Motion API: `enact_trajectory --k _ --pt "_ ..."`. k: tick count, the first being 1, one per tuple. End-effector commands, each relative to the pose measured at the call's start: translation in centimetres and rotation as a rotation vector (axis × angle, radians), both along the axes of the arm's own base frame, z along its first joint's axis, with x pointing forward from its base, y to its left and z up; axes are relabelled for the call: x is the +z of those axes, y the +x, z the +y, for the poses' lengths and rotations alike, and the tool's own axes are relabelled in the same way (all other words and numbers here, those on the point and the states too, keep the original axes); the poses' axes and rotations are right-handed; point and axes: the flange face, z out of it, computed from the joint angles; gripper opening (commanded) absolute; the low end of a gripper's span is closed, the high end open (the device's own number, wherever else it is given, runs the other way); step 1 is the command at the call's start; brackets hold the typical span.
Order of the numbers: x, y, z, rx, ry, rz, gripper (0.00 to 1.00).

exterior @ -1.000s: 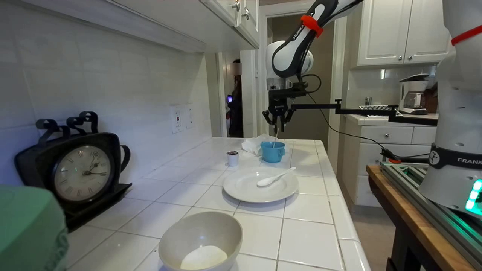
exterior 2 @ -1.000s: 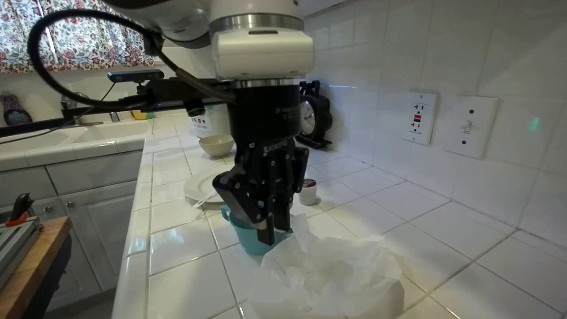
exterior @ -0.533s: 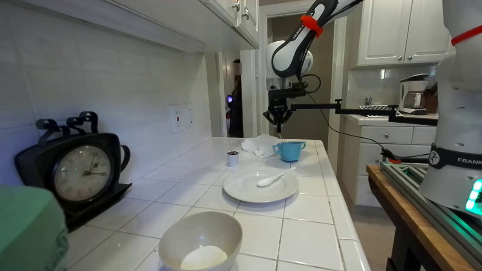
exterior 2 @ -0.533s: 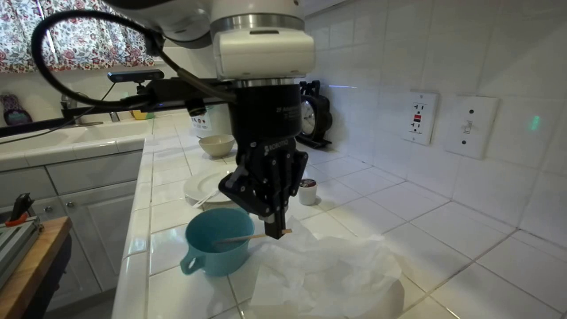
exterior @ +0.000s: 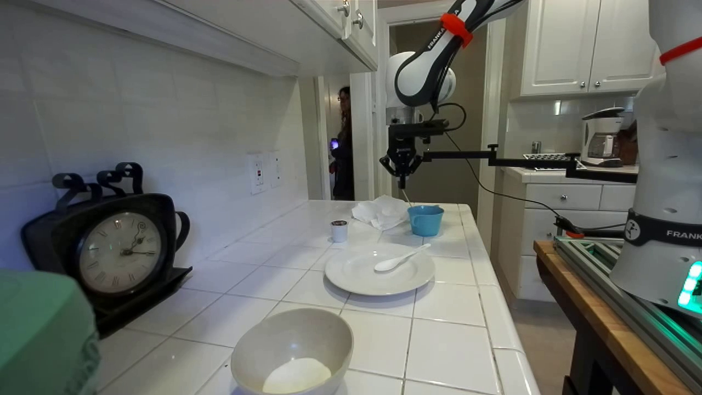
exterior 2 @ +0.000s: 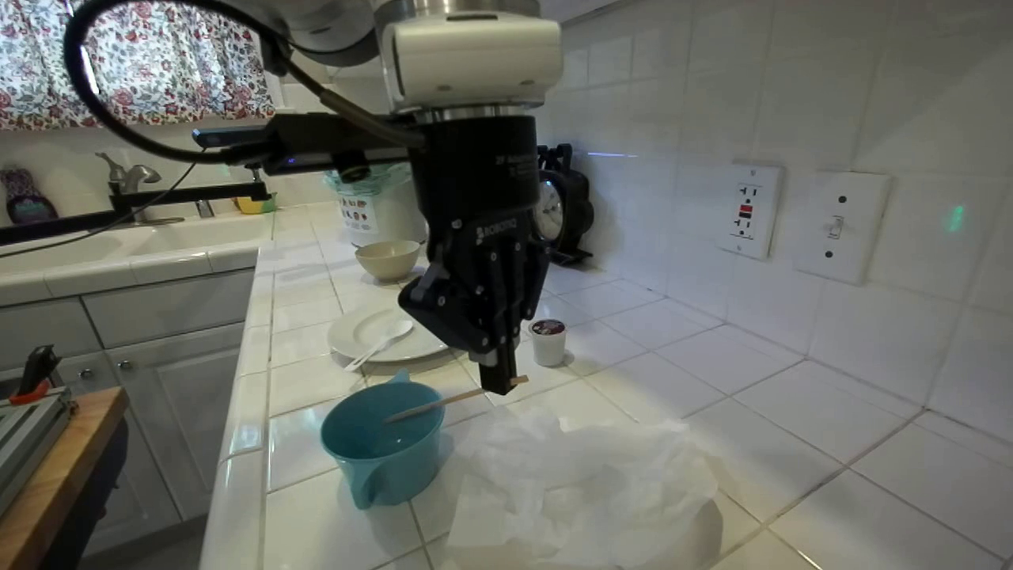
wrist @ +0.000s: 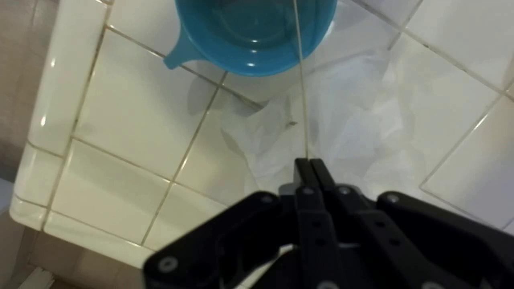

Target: Pick up the stick from the cup and put it on the counter

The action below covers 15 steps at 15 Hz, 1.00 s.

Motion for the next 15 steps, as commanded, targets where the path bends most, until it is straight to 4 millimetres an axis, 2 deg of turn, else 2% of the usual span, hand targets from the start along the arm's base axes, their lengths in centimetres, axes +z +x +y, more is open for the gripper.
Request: enact_trajectory --k 1,9,12,15 --pt "1.8 -0.3 0.4 0.001 0.018 -0.005 0.01" --pt "6.7 -0.3 -0.9 -0.056 0.101 0.03 0.01" --pt "7.1 0.4 -1.1 -0.119 0.155 0.011 0.01" --pt "6.4 1.4 -0.5 -0.164 0.189 -0.04 0.01"
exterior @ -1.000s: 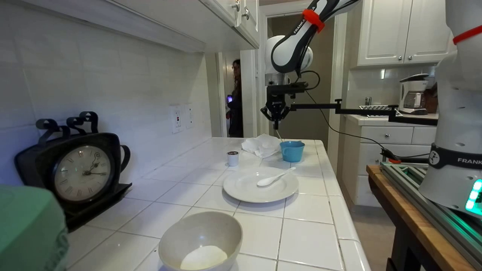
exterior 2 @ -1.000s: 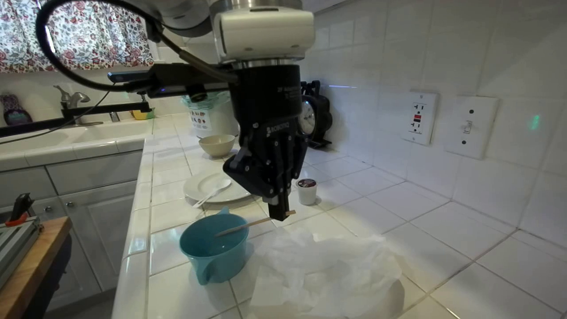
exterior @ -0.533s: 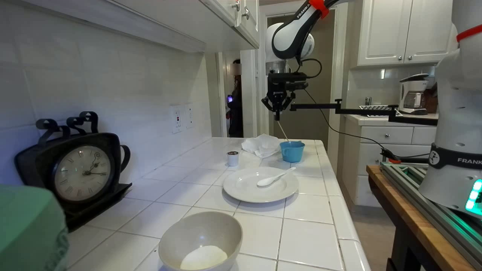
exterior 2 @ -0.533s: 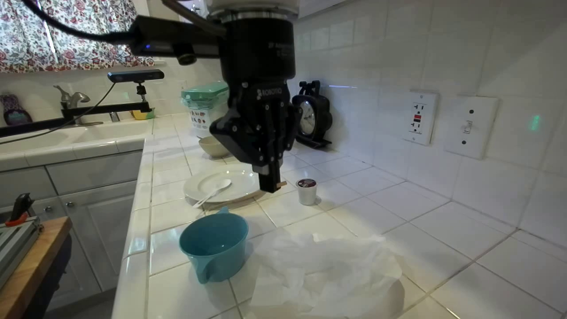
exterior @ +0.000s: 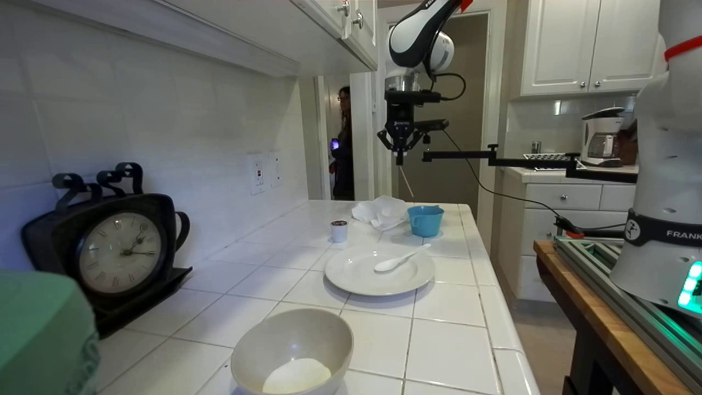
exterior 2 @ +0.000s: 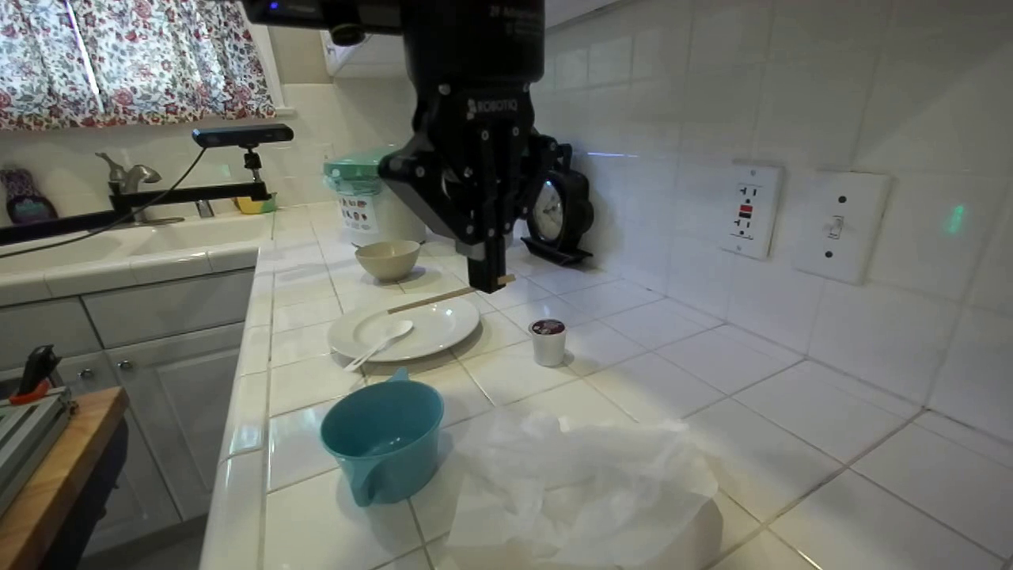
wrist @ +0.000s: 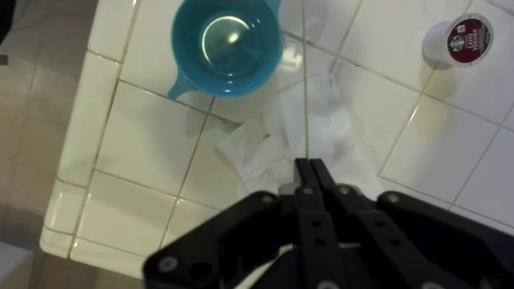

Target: Pick up the stick from the cup and put it on the counter

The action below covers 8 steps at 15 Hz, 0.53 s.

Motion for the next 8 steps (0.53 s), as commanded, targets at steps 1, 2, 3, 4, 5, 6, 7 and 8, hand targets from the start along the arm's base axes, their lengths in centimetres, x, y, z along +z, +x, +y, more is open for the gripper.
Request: enact_trajectory --k 1,2,3,4,5,6,7,8 --pt "-0.9 1.4 0.6 -0.057 0.038 -0.045 0.01" --pt "-1.4 1.7 0.9 -0.061 0.039 -0.05 0.01" --pt "-1.9 2.1 1.1 -0.062 0.035 -0.061 0.01" --pt "-2.4 2.3 1.2 -0.063 0.034 -0.073 0.01" --pt "-3.0 2.6 1.3 -0.059 0.029 -0.082 0.01" --pt "-3.6 2.7 1.4 -0.053 0.021 -0.089 0.01" --pt "-4.2 2.9 1.5 -0.045 0.018 -0.093 0.01" --pt "-4.9 3.0 1.5 -0.039 0.013 -0.097 0.01"
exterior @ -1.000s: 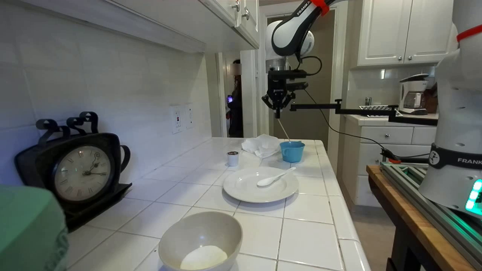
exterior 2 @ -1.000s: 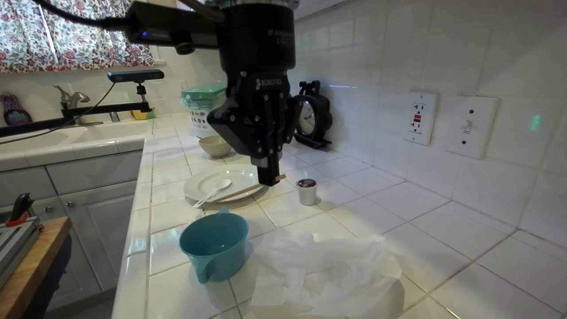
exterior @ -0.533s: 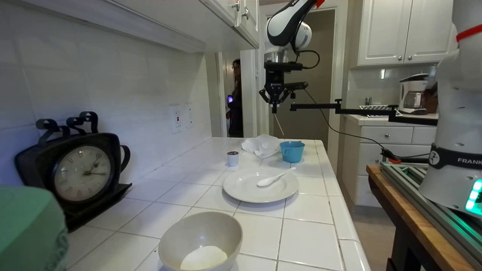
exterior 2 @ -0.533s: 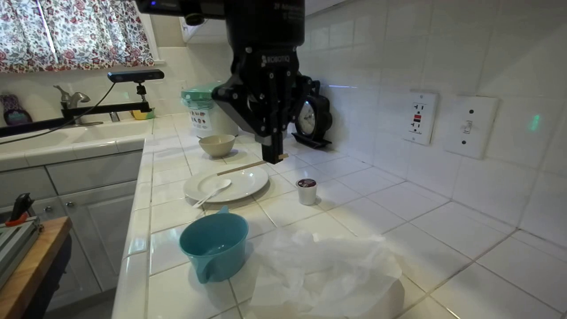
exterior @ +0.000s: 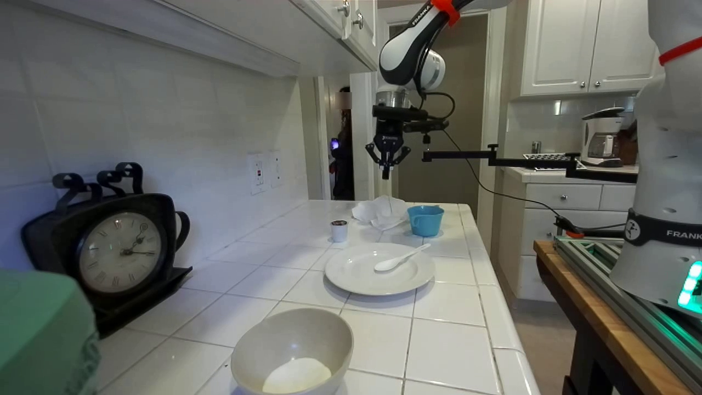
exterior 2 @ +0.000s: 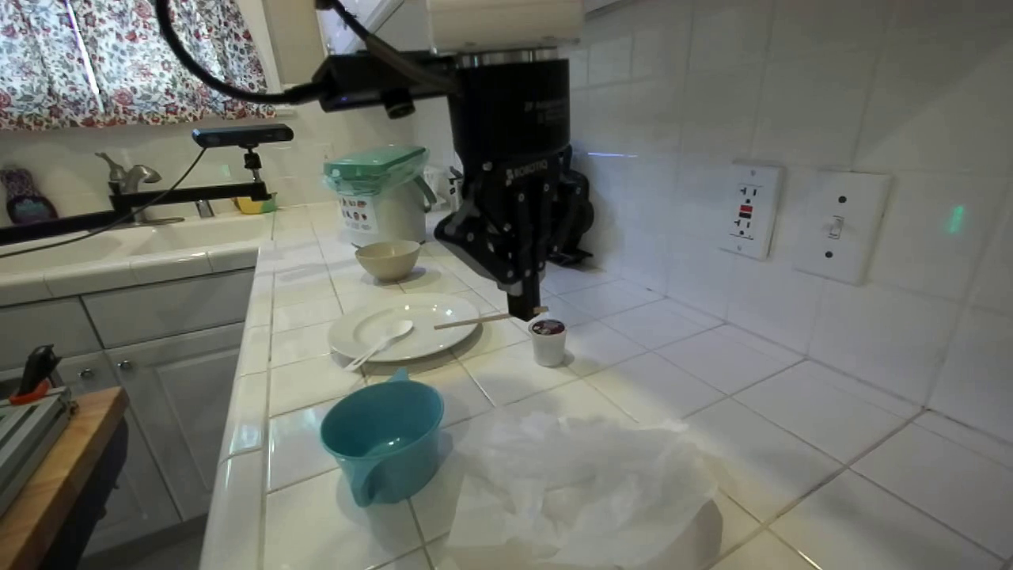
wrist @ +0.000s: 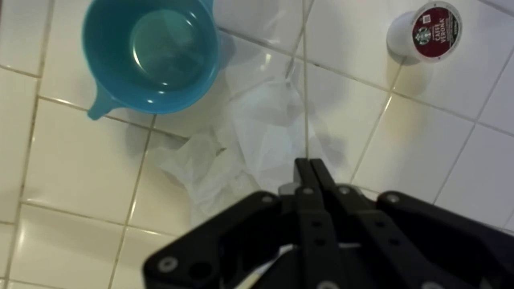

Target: Pick up the stick from the cup and put it on the counter

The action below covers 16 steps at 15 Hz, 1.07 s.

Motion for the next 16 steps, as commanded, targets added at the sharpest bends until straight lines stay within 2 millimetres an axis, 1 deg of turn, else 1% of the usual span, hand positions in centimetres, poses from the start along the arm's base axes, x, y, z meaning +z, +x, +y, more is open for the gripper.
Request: enact_trajectory --k 1,4,11,14,16 --pt "-1.6 0.4 0.1 0.015 -0.001 -0.034 0.01" --pt "-3.0 0.6 0.6 0.048 0.0 -0.04 0.01" --pt "-5.3 1.4 2.1 0.181 0.016 -0.038 0.01" --pt "-6.3 1.7 2.3 0.23 0.034 -0.029 0.01" --pt "-6.9 1.9 2.1 0.253 0.049 -0.025 0.01"
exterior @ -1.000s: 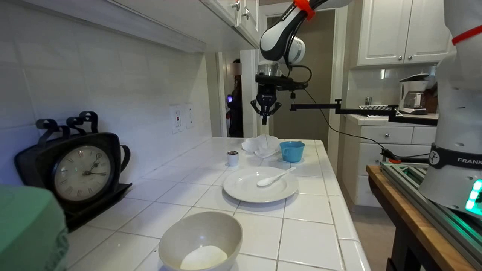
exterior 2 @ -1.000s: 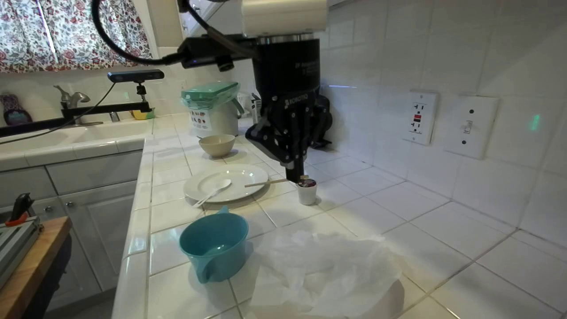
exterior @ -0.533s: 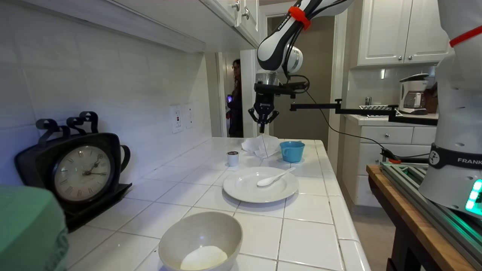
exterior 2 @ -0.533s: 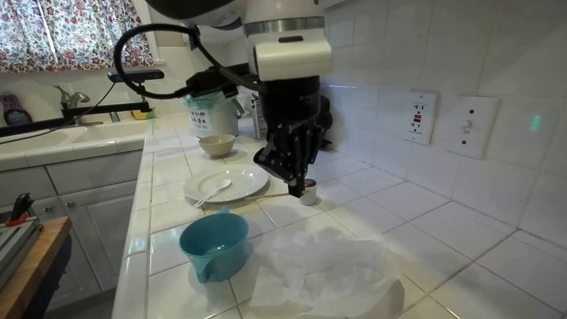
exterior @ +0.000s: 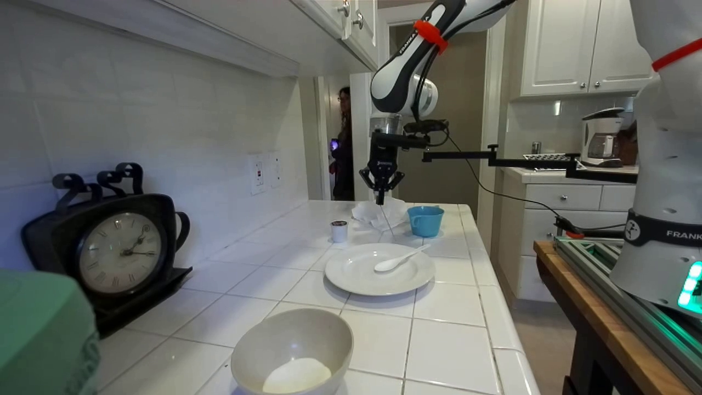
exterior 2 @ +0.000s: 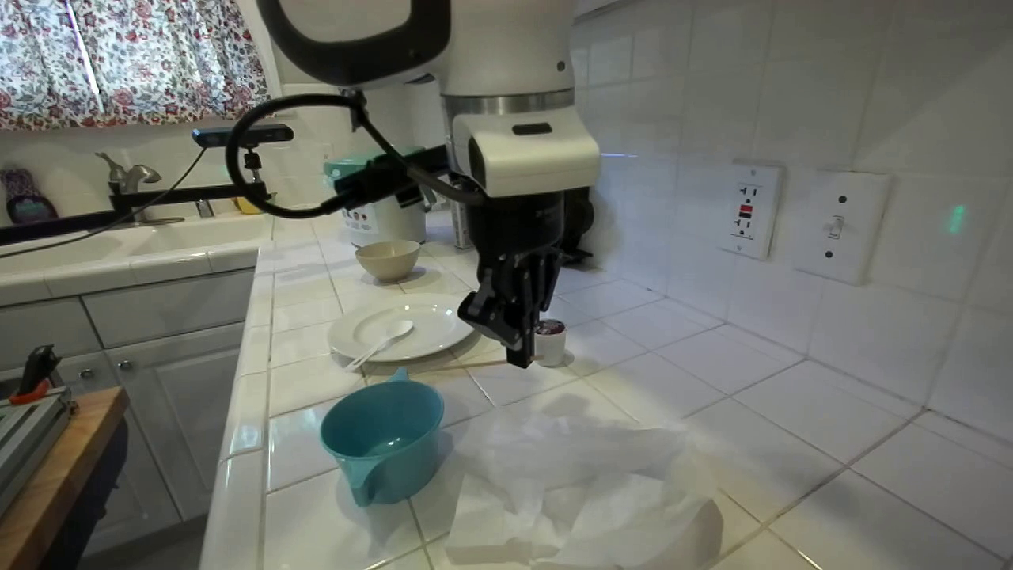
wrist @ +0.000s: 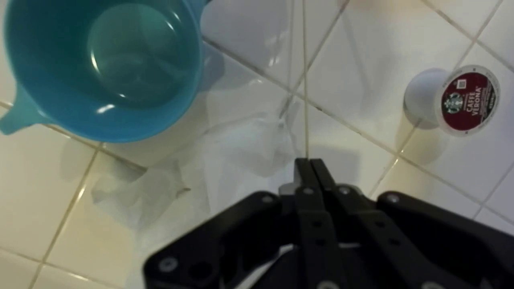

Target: Pick up the stick from the cup and put it on the counter

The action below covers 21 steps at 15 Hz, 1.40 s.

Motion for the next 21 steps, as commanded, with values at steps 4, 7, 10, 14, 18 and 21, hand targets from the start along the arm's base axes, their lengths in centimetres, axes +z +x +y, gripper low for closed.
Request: enact_trajectory --k 4,7,10,14,18,21 --pt "-2.1 0.8 -1.3 0.091 0.047 0.0 0.01" --pt "-3.0 1.3 -1.9 0.122 0.063 0.01 0.01" --pt "-3.7 1.9 -2.3 0.148 0.074 0.019 0.01" --pt "-4.5 2.8 -2.4 0.184 0.084 0.042 0.01" --pt "-4.0 3.2 -2.3 0.203 0.091 0.063 0.33" --pt "-2.6 3.2 -2.1 0.22 0.092 0.063 0.56"
